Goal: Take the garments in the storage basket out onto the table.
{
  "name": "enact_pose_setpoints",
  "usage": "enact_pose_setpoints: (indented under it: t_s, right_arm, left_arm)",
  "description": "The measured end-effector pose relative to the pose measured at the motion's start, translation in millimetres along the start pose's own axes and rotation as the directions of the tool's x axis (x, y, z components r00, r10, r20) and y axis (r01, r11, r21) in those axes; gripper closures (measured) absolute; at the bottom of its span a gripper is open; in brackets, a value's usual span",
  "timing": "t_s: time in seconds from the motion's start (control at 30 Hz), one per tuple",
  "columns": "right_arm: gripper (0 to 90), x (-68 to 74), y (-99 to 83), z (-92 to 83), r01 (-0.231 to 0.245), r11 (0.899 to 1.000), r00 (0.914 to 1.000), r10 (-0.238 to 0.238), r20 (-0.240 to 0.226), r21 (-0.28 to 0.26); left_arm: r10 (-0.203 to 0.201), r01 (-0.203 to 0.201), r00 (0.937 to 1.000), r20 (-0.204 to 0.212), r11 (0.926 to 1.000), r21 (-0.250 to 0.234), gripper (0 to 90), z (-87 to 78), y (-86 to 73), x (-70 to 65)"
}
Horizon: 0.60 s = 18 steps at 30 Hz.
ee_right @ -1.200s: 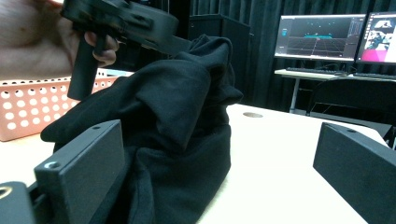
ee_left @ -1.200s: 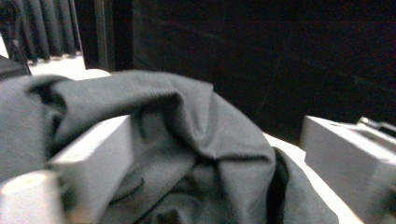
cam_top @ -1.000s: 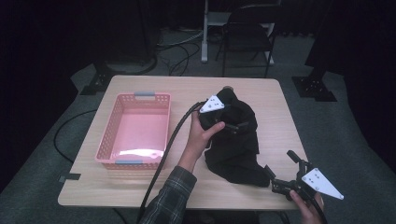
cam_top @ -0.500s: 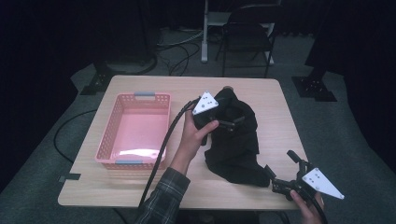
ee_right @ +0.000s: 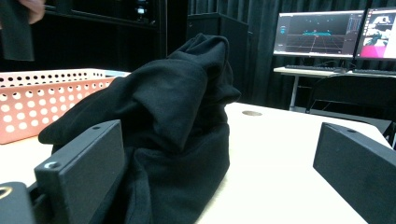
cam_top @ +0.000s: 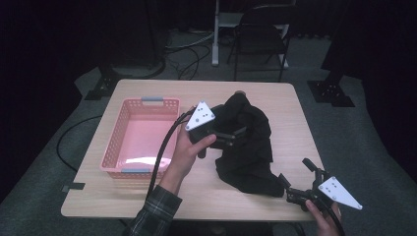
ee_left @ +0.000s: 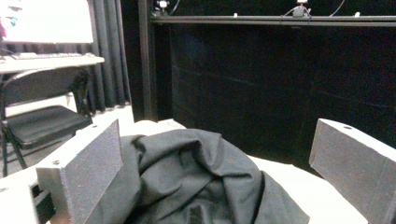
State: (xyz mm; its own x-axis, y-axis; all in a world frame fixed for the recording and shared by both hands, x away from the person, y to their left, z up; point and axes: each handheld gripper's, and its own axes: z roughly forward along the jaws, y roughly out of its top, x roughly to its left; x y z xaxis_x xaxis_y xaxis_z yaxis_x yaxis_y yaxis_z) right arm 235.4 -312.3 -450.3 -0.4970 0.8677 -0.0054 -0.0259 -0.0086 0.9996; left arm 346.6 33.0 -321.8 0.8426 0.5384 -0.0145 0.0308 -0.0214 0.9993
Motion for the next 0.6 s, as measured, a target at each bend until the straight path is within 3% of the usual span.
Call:
enact_pose_setpoints:
  t_s: [0.17, 0.33, 0.6]
  right_arm:
    - [1.5, -0.1, 0.0, 0.1, 0.001, 1.0, 1.0, -0.001, 0.001, 0.001]
    - [1.5, -0.3, 0.0, 0.1, 0.0, 1.0, 1.0, 0.0, 0.003, 0.002]
    - [1.4, -0.2, 0.0, 0.0, 0.001, 1.0, 1.0, -0.001, 0.001, 0.001]
  left_arm:
    - [0.022, -0.022, 0.9995, -0.021, 0.9996, -0.017, 1.8, -16.7, -0.7, -1.8]
    - [0.01, -0.011, 0.9995, -0.031, 0.9994, -0.032, 1.8, -28.6, -4.4, -2.9]
    - [0.021, -0.022, 0.9981, -0.058, 0.9996, -0.016, 1.8, -46.6, -14.1, -9.6]
